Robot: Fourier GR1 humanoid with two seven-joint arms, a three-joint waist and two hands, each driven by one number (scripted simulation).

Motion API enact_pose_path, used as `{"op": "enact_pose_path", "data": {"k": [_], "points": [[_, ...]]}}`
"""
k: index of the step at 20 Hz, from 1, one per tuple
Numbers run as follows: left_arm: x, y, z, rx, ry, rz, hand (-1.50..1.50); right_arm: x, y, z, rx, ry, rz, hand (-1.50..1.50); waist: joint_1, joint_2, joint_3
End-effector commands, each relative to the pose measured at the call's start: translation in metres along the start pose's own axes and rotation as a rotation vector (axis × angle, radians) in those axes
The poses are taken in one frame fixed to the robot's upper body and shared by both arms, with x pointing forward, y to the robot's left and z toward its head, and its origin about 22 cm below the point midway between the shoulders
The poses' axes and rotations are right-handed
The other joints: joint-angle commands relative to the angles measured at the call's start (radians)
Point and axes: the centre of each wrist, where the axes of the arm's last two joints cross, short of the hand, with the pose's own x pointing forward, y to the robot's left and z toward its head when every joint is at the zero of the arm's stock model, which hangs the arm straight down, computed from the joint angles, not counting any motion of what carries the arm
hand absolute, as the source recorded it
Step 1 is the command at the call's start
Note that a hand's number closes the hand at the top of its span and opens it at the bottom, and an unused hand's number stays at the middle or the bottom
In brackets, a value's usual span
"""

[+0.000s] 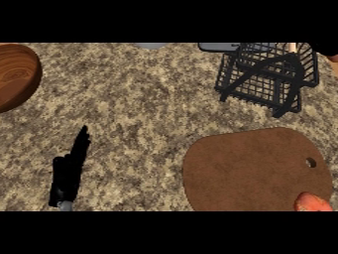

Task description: Pick the sweet potato from the cutting board and place it in the tiered basket

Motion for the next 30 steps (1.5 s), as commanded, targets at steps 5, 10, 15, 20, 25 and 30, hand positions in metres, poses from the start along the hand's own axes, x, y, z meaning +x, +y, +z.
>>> {"op": "enact_pose_path", "data": {"k": [5,10,15,20,25,30], "points": [[-0.010,0.011,-0.009,0.001,0.006,0.003,0.00,-0.013,0.057,-0.015,0.043,0.054,-0.121,1.50,-0.003,0.002,-0.001],[-0.015,-0.005,0.010,-0.014,0.018,0.001,0.00,-0.027,0.082,-0.016,0.108,0.117,-0.394,-1.50,0.009,0.004,0.000],[-0.008,0.002,0.010,-0.010,0.006,-0.003,0.00,-0.018,0.059,-0.024,0.064,0.079,-0.595,-1.50,0.000,-0.001,0.000],[-0.008,0.000,0.000,0.017,0.015,0.007,0.00,-0.025,0.037,-0.024,-0.065,0.029,-0.739,-1.50,-0.016,-0.003,0.000],[0.001,0.008,-0.002,0.031,0.012,0.010,0.00,-0.057,0.006,-0.018,-0.353,0.155,-0.739,-1.50,-0.021,-0.002,-0.001],[-0.001,0.015,0.004,0.035,0.019,0.005,0.00,-0.127,-0.062,0.010,-0.462,0.249,-0.743,-1.50,-0.032,-0.007,0.000]]}}
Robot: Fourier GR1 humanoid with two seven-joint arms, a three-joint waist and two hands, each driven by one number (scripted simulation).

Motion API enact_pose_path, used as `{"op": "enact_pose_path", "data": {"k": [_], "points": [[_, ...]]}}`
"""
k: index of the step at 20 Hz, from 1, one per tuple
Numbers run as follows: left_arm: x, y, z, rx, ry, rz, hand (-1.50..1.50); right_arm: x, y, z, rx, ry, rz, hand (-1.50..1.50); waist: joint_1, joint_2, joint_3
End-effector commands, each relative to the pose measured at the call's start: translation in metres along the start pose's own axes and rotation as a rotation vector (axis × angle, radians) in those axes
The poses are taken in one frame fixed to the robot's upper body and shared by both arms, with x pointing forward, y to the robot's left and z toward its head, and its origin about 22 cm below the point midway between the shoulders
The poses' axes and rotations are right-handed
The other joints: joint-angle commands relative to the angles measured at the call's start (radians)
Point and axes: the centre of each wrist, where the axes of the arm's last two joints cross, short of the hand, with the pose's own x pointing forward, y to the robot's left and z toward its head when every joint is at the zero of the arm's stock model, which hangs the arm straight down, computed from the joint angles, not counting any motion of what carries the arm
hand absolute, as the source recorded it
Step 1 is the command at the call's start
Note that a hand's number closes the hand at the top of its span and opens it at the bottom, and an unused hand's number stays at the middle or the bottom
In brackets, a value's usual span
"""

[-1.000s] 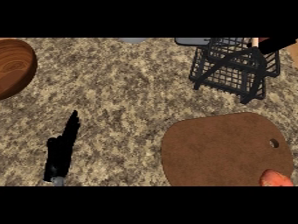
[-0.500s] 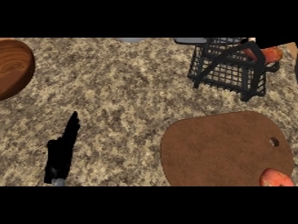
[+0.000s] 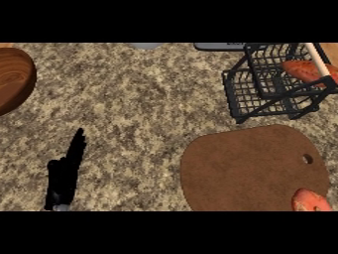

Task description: Pick the sweet potato from the cutting board and place it in the tiered basket

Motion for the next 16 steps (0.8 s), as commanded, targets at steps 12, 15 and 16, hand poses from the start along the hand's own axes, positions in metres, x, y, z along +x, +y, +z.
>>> {"op": "enact_pose_path", "data": {"k": [12,15,16], "points": [[-0.019,-0.008,0.008,-0.003,0.009,0.012,0.00,-0.039,-0.279,0.045,-0.117,0.047,-0.068,-1.50,0.003,0.000,-0.003],[-0.009,0.004,-0.002,0.005,0.006,0.001,0.00,-0.048,-0.315,0.067,-0.069,0.025,-0.090,-1.50,-0.004,0.000,-0.002],[-0.006,0.004,0.001,0.010,0.001,-0.006,0.00,-0.034,-0.326,0.068,-0.050,0.031,-0.111,-1.50,0.004,0.000,-0.002]]}}
